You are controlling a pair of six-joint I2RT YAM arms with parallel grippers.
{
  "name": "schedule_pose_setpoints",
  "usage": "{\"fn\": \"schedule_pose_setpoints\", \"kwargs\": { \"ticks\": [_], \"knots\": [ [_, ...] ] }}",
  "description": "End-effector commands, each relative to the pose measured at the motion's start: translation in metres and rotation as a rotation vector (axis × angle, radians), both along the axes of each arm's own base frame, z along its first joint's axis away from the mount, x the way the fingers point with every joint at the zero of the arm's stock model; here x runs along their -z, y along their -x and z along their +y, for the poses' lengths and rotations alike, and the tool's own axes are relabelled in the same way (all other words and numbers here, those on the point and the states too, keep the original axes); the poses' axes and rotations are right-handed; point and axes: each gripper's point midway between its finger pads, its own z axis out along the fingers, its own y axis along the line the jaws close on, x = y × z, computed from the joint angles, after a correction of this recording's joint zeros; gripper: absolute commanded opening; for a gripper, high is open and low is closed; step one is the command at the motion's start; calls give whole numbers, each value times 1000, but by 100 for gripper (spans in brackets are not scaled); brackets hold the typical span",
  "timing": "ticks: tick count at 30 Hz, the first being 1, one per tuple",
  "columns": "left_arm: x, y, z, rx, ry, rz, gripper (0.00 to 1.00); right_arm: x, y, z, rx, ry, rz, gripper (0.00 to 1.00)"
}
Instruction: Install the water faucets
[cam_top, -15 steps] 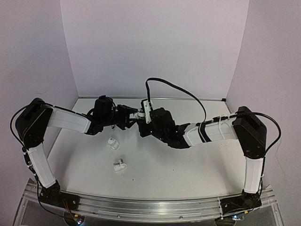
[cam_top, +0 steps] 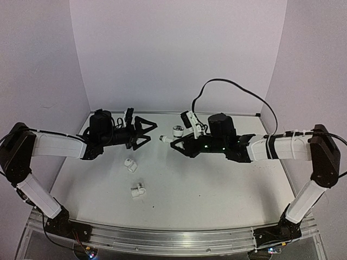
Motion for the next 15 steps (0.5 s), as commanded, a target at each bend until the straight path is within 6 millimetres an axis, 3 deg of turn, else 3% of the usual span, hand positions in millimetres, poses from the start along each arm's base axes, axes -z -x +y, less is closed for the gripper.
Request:
{"fn": "schedule_pose_setpoints", "kwargs": {
  "ticks": [1,8,15],
  "knots": [
    [-25,50,-20,331,49,-251,100,-35,39,-2,-194,-115,46,0],
    [-40,80,-32,489,84,-322,95,-47,52,-1,-265,-148,65,0],
    [-35,85,-39,508,85,-295,68,-45,52,2,-279,-151,82,0]
  ]
}}
